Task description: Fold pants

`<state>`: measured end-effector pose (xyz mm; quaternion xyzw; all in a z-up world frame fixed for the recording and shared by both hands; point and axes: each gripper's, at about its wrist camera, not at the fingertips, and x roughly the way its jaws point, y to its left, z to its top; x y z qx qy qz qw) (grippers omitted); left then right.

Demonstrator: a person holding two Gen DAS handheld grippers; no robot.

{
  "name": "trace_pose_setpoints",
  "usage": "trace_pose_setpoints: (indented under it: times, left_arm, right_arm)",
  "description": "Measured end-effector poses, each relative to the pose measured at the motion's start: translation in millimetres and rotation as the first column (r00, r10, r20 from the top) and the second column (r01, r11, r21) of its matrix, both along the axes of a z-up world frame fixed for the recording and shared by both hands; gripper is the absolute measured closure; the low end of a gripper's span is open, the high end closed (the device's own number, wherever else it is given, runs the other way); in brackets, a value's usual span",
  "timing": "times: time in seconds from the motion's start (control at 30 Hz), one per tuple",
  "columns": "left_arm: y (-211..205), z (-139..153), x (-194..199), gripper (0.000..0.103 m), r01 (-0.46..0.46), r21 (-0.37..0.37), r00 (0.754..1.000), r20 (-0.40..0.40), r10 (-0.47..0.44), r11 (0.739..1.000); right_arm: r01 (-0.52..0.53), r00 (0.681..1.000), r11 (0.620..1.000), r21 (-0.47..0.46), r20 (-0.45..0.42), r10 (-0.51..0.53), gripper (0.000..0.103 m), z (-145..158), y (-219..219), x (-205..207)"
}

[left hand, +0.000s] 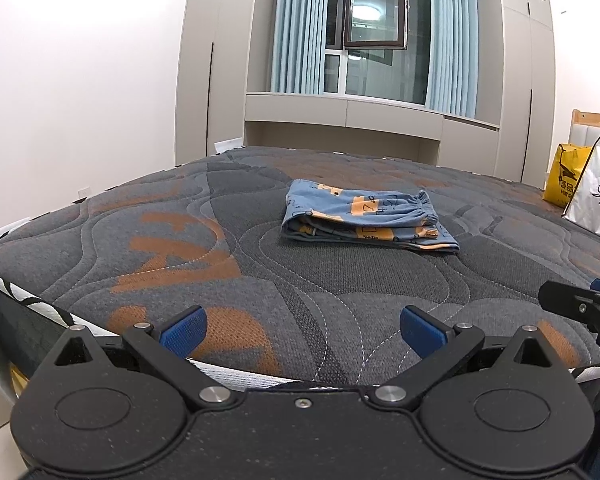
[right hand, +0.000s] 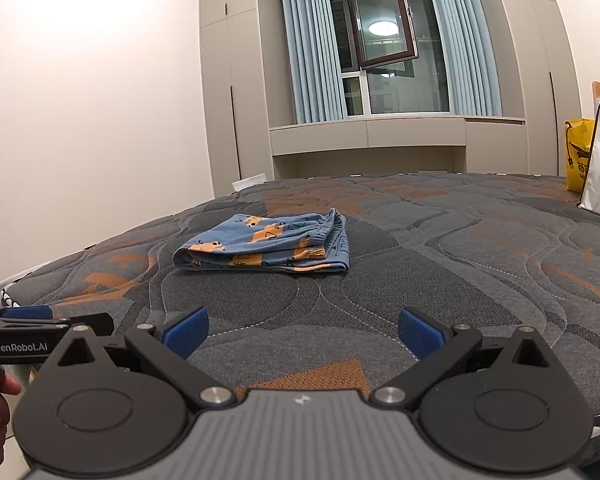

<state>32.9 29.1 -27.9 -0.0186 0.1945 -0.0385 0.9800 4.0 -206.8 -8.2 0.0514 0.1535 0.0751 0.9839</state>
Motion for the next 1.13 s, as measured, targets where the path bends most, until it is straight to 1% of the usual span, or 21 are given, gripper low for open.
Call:
trace_pose_setpoints:
  times: [0.2,0.63,0.8,1.13]
  left_arm:
    - [-3.7,-2.7,6.9,0.001,0.006,0.006,1.0,-0.019,-0.006,1.0]
    - [-10.0,-8.1,29.6,0.001,0.012,0.003,0.999,-0.044,-0.012,1.0]
    - [-14.0,-7.7,39.2,0.001,0.017,0.005,1.0,-0.023,-0.017,1.0]
    - [-18.0,-10.1,60.4,0.001,0.001,0.008,0.999,-0.046,-0.001,1.0]
  right_arm:
    - [-0.002,1.0,1.0,0.011,0.015,0.002,0.0,-1.5,-2.8,0.8]
    - [-0.001,1.0,1.0,0.012,-0.014,0.001,0.0,-12.1,-4.8,22.5]
    - [-0.002,1.0,1.0,0.02,-0.018,0.002,0.0,-16.6,-8.0,31.8]
    - [-0.003,1.0,1.0,0.022,-0.026,0.004,0.0,-19.7,-11.9,47.6]
